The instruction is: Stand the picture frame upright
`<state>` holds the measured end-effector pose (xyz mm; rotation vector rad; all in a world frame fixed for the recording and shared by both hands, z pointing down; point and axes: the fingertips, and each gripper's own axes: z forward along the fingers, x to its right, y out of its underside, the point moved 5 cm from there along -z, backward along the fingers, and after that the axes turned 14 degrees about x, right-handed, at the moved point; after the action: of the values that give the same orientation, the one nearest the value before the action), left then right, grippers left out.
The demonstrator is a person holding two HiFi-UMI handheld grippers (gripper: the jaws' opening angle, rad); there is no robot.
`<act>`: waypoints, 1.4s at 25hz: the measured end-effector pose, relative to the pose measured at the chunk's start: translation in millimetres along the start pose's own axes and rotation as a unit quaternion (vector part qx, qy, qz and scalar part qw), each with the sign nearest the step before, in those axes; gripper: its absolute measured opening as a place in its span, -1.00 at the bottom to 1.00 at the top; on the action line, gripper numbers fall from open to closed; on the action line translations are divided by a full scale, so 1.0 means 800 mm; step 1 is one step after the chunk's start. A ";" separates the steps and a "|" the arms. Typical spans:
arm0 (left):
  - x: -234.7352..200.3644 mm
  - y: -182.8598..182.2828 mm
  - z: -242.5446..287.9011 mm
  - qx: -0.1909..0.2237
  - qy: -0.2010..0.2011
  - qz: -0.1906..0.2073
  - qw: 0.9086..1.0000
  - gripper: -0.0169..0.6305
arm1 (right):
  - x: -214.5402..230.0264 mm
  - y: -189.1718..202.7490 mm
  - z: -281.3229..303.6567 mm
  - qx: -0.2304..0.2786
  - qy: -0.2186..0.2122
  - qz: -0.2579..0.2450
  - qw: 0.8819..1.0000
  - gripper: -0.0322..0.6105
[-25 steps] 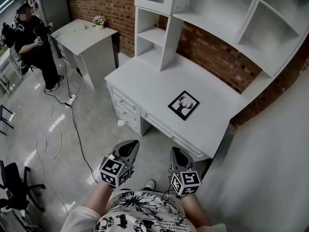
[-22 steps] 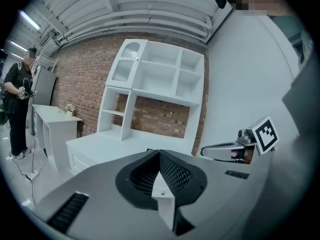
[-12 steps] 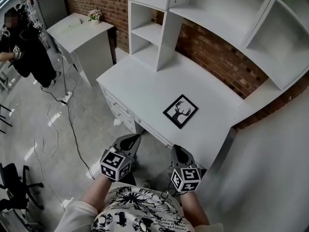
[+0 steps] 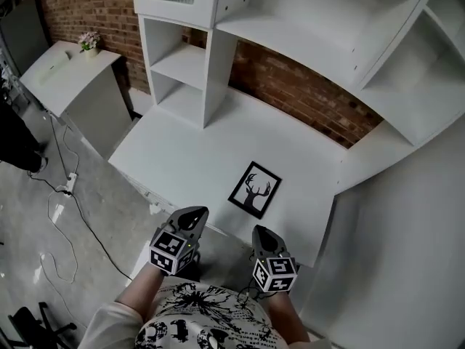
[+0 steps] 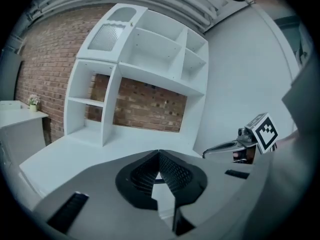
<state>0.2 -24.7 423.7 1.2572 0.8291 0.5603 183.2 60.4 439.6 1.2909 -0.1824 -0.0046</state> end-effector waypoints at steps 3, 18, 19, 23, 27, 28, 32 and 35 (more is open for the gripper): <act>-0.039 0.000 0.031 -0.012 0.028 -0.001 1.000 -0.92 | 0.003 0.003 0.033 -0.013 0.029 0.001 1.000 -0.88; -0.133 0.071 0.111 -0.076 0.111 -0.038 0.990 -0.92 | 0.023 0.086 0.159 -0.172 0.056 -0.023 0.983 -0.83; -0.136 0.075 0.114 -0.078 0.111 -0.045 0.990 -0.92 | 0.022 0.093 0.165 -0.190 0.040 -0.030 0.981 -0.69; -0.144 0.080 0.117 -0.073 0.116 -0.074 0.988 -0.92 | 0.030 0.115 0.186 -0.253 0.001 -0.092 0.963 -0.53; -0.147 0.086 0.118 -0.072 0.123 -0.073 0.987 -0.92 | 0.047 0.130 0.204 -0.310 -0.027 -0.177 0.934 -0.44; -0.148 0.089 0.118 -0.076 0.124 -0.072 0.987 -0.92 | 0.049 0.134 0.206 -0.324 -0.036 -0.193 0.926 -0.44; -0.149 0.093 0.117 -0.081 0.127 -0.064 0.986 -0.92 | 0.060 0.151 0.211 -0.371 -0.073 -0.237 0.895 -0.44; -0.148 0.100 0.110 -0.087 0.120 -0.062 0.987 -0.92 | 0.063 0.159 0.210 -0.390 -0.088 -0.265 0.878 -0.48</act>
<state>5.1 -148.4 536.8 0.9827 1.0298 0.6771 197.5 -69.6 612.2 0.4920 0.0319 -0.6114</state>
